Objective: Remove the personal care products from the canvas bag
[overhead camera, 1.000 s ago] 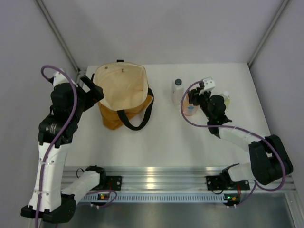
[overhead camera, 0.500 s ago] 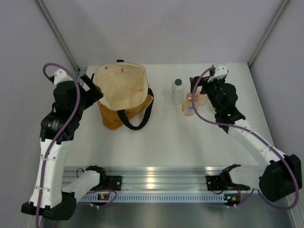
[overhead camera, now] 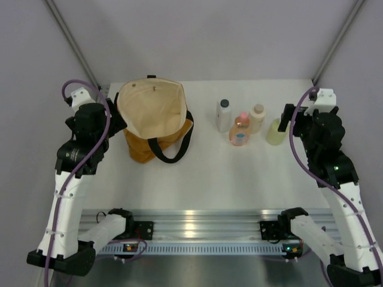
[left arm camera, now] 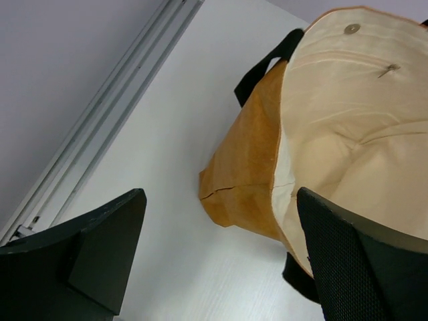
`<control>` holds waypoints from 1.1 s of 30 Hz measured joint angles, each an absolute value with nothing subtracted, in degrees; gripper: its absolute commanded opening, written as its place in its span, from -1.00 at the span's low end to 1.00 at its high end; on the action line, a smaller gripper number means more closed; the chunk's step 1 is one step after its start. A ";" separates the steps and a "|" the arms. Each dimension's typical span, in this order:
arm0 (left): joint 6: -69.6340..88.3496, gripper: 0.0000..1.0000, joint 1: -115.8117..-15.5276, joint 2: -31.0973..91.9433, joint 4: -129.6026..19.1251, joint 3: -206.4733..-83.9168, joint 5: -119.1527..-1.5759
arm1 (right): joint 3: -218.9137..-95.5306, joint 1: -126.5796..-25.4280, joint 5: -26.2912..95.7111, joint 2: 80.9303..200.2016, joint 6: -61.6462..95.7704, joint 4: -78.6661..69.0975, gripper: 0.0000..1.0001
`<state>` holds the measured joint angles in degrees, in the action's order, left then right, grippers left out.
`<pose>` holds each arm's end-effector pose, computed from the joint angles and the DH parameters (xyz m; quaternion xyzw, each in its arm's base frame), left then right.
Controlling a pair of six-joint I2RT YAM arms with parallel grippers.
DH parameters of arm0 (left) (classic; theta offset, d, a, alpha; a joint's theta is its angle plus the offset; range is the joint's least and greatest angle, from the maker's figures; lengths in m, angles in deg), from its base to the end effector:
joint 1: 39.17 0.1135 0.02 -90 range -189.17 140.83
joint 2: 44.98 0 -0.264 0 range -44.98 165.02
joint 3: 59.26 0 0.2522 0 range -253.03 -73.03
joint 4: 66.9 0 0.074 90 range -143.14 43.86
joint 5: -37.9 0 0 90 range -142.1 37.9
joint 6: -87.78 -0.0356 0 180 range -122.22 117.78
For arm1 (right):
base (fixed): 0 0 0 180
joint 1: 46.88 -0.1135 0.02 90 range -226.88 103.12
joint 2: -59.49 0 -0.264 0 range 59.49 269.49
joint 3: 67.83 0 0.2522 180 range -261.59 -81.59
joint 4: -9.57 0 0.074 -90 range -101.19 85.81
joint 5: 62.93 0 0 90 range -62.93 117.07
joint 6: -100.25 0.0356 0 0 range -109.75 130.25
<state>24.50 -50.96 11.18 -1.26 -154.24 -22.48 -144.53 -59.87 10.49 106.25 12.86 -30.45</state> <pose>0.1633 -0.0161 0.4435 -0.2398 0.7991 0.0385 0.5499 0.1622 0.0270 0.4128 0.0236 0.7638 -0.0232 0.6447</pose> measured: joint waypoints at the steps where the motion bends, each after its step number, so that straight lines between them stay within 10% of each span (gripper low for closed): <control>1: 24.13 0.97 -51.01 10.81 -1.10 -153.27 -22.24 | -144.53 -58.84 10.10 105.20 12.99 -33.20 0.99; 15: 14.55 0.97 -52.62 -1.61 1.50 -142.74 -18.89 | -142.40 -57.05 5.94 83.63 13.43 -54.78 0.99; 33: 13.31 0.97 -52.67 -4.60 1.30 -138.63 -21.03 | -142.38 -57.03 5.79 85.51 12.90 -56.55 0.99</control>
